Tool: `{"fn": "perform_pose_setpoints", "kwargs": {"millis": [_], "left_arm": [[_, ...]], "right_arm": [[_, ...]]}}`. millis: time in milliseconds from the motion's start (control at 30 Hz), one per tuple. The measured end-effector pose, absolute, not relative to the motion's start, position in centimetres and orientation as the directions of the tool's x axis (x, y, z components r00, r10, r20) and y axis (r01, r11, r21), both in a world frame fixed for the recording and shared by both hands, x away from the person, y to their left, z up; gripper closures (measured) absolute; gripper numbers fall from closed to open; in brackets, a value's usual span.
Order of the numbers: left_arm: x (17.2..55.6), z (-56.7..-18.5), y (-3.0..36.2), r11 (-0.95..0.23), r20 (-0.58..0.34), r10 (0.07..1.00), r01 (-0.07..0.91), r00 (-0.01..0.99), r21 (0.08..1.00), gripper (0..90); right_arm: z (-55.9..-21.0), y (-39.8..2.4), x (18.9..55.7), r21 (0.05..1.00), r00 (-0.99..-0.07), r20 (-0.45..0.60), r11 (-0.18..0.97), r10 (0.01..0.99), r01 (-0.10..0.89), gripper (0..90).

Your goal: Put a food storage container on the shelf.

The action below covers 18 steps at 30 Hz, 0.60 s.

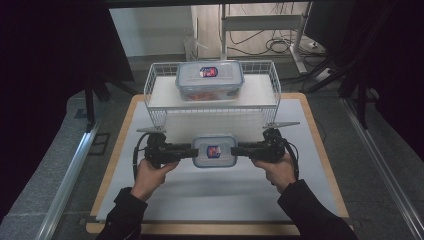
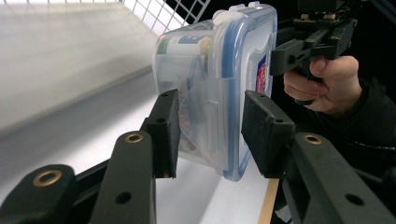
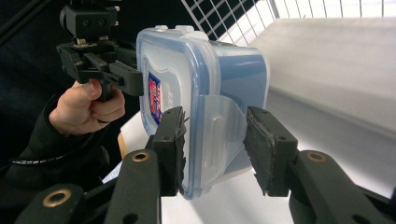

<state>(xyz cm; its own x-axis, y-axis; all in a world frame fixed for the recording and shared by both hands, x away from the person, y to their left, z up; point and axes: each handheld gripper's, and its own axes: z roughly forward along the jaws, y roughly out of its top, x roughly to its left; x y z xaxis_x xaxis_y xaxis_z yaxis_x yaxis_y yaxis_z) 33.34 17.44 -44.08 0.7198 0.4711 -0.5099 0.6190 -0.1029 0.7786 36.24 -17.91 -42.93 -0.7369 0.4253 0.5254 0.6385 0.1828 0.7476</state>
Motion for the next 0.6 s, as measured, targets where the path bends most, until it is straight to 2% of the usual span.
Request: {"fn": "perform_pose_setpoints", "kwargs": {"millis": [600], "left_arm": [[35.5,-37.0,18.8,-0.077,-0.488,0.484,0.591,0.726,0.803,57.9]], "right_arm": [[-36.3,-16.6,38.9,0.777,-0.759,0.51,0.161,0.405,0.609,58.2]]}}
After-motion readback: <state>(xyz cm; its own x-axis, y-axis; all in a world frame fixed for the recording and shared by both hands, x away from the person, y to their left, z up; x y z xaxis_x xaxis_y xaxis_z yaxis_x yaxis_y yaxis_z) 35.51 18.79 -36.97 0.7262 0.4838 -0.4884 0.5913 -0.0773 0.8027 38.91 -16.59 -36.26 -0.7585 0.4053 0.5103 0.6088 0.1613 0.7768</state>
